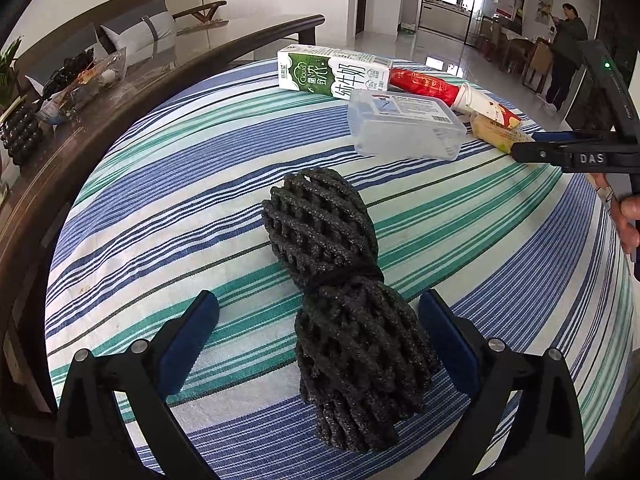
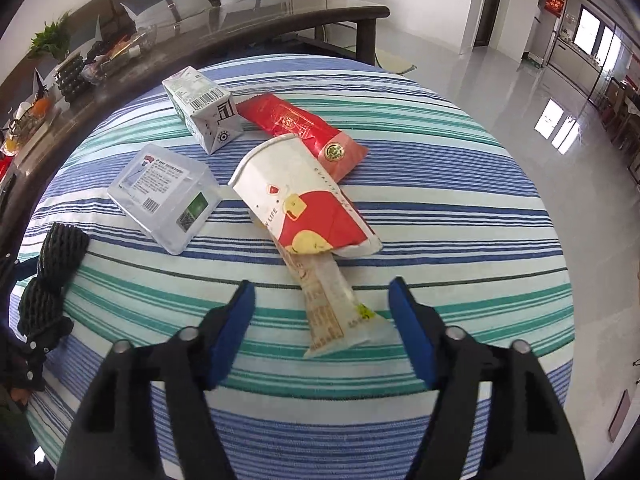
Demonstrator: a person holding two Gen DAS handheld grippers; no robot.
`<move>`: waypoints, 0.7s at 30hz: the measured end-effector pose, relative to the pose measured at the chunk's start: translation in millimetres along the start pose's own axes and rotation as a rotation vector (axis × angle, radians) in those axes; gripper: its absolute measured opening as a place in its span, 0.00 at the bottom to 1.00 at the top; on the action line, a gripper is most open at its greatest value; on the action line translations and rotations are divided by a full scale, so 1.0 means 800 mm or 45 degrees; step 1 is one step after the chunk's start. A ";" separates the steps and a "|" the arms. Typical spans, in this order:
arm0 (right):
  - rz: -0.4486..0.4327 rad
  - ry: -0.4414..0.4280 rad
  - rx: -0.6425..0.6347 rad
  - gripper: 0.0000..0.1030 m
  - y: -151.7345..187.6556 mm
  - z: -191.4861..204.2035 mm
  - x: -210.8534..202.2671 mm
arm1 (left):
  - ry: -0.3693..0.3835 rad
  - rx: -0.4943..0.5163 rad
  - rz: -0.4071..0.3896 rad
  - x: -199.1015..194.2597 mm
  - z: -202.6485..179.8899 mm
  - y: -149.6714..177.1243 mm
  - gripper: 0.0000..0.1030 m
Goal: Collect trash
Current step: 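Grasp the white-and-red paper cup with the right tool while the left tool holds the nets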
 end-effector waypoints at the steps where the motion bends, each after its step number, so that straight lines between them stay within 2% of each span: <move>1: -0.012 -0.002 0.014 0.42 0.002 0.000 0.001 | 0.000 0.000 0.000 0.000 0.000 0.000 0.96; 2: -0.030 -0.012 0.040 0.26 0.005 0.000 -0.002 | 0.000 0.000 0.000 0.000 0.000 0.000 0.96; 6: -0.041 -0.111 0.108 0.24 0.039 0.024 -0.028 | 0.000 0.000 0.000 0.000 0.000 0.000 0.96; 13: -0.011 -0.180 0.055 0.24 0.123 0.099 -0.068 | 0.005 -0.009 -0.003 -0.001 0.001 0.001 0.96; 16: 0.002 -0.239 0.058 0.27 0.143 0.107 -0.080 | 0.026 0.000 -0.004 -0.006 0.007 0.007 0.95; 17: 0.007 -0.248 0.052 0.30 0.145 0.108 -0.083 | 0.025 0.013 0.001 -0.009 0.010 0.012 0.95; 18: 0.022 -0.264 0.035 0.38 0.148 0.110 -0.087 | 0.023 0.025 0.004 -0.011 0.012 0.016 0.95; 21: 0.071 -0.307 0.000 0.45 0.146 0.114 -0.091 | 0.029 0.058 0.022 -0.021 0.023 0.031 0.95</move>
Point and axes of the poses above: each gripper's, at about its wrist camera, not at the fingertips, and x roughly the way its jaws point, z to its left, y to its underside, the point moved 1 cm from there along x, roughly the way its jaws point, and after that the axes turned 6 degrees about -y, right-handed, at the moved point
